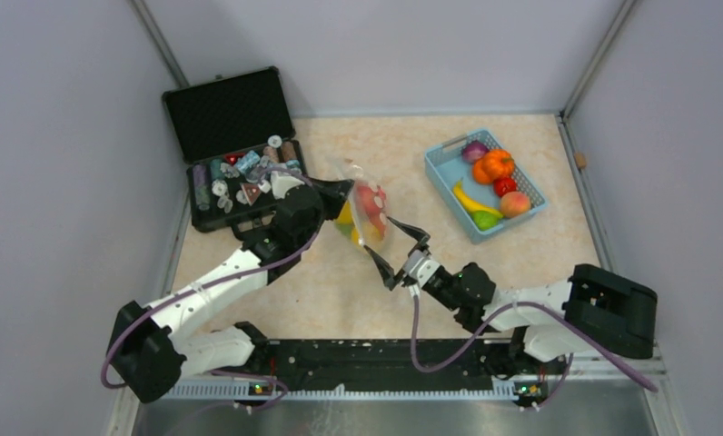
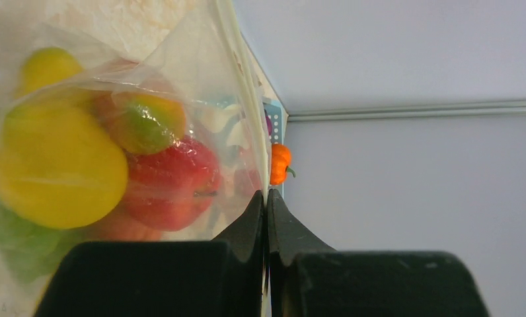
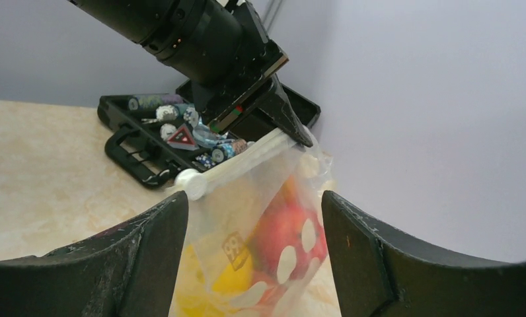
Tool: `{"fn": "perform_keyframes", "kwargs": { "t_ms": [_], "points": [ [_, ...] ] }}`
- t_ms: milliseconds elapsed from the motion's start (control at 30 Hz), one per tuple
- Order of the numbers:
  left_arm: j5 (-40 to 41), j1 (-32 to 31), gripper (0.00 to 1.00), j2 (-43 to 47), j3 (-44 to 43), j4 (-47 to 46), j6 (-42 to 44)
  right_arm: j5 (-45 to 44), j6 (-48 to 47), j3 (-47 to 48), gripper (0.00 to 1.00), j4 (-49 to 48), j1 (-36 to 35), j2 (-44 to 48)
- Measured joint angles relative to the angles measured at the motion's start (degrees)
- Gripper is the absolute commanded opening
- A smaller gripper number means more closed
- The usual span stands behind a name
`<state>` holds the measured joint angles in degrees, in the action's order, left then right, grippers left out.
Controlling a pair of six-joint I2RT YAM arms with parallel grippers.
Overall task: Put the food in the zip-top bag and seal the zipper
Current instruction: Adjust the zipper food storage bag at the center of the board.
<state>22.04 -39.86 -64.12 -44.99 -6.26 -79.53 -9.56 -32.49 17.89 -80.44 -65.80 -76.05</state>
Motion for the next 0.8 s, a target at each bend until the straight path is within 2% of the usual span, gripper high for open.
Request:
{"fn": "perform_keyframes", "kwargs": {
  "t_ms": [167, 567, 800],
  "points": [
    [1.5, 0.0, 0.00, 0.4, 0.0, -0.1, -0.1, 2.0, 0.9, -0.3, 0.70, 5.0, 0.0, 3.8],
    [3.4, 0.0, 0.00, 1.0, 0.0, 0.0, -0.8, 3.7, 1.0, -2.4, 0.72, 10.2, 0.0, 5.3],
    [2.3, 0.0, 0.00, 1.4, 0.0, -0.1, -2.9, 0.3, -0.2, -1.0, 0.73, 2.3, 0.0, -5.2]
  ]
}}
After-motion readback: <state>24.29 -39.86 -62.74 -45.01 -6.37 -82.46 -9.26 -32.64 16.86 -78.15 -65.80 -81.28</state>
